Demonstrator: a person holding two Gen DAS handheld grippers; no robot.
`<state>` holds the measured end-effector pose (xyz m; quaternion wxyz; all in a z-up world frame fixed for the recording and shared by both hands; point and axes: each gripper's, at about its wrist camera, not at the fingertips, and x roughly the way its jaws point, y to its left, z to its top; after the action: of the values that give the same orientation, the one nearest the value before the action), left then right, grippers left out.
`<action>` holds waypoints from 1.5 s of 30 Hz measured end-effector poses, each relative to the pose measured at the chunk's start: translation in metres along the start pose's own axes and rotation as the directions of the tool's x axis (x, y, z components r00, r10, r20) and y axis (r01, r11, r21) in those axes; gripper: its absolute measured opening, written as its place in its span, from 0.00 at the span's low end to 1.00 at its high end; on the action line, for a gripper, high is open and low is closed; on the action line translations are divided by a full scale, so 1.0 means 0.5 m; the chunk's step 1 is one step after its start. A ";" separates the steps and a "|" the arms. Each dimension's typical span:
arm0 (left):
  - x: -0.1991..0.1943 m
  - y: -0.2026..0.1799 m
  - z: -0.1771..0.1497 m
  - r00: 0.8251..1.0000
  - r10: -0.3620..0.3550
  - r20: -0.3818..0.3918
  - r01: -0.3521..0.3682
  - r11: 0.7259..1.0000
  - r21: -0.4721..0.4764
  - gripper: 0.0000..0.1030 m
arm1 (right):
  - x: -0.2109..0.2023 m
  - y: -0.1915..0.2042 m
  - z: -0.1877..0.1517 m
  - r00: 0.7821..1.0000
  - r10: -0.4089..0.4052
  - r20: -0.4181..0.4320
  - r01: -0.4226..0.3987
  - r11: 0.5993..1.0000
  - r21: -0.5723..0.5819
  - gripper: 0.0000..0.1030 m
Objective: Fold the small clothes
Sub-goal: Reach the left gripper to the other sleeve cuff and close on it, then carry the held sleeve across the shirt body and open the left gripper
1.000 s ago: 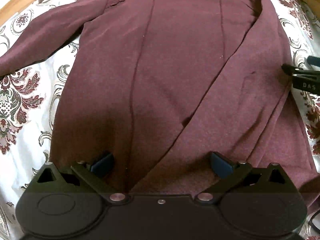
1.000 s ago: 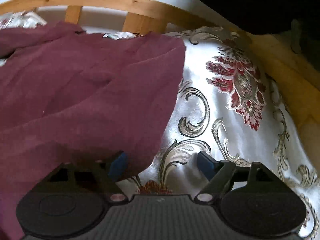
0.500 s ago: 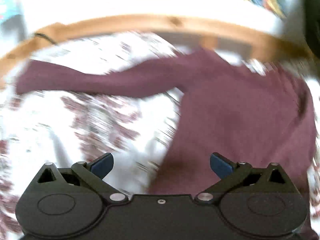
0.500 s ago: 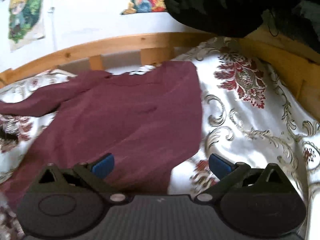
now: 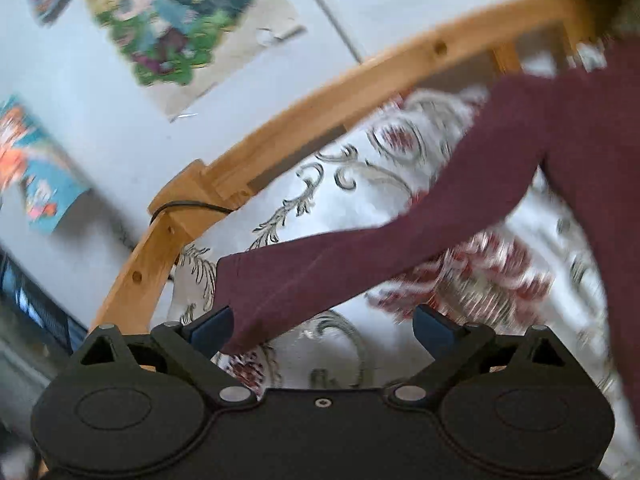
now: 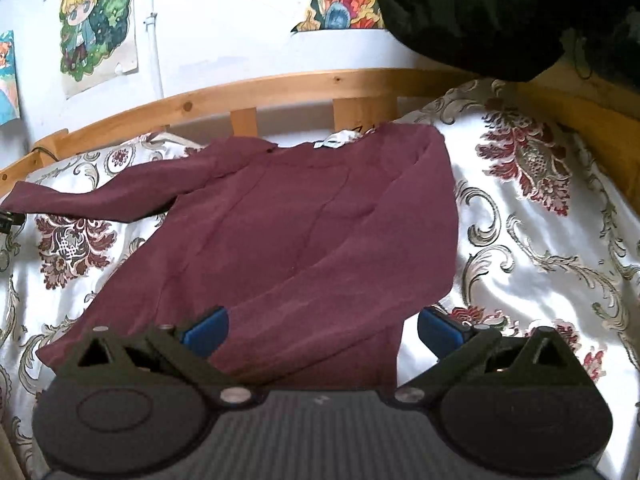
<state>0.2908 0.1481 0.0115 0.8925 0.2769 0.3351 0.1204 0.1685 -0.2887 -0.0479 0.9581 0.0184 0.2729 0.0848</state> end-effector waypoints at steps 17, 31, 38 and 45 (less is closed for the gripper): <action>0.031 0.021 0.055 0.978 -0.116 -0.171 0.131 0.988 0.077 0.05 | 0.015 -0.026 -0.006 0.997 -0.010 -0.077 0.017 0.995 0.098 1.00; -0.140 0.002 0.157 0.747 -0.625 -0.226 0.573 0.779 -0.255 0.05 | -0.005 -0.018 0.006 0.997 0.039 -0.064 -0.031 0.993 0.116 1.00; -0.228 -0.149 0.208 0.660 -0.718 -0.220 0.708 0.693 -0.139 0.05 | -0.011 -0.031 0.010 0.995 0.055 -0.089 -0.040 0.987 0.156 1.00; -0.234 -0.322 0.239 0.585 -0.775 -0.240 0.776 0.621 -0.115 0.03 | -0.016 -0.067 0.012 0.993 0.041 -0.107 -0.015 0.973 0.229 1.00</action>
<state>0.2876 -0.0798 0.0557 0.8016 0.0855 0.5387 -0.2449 0.1701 -0.3228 -0.0415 0.9317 0.1274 0.3334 0.0675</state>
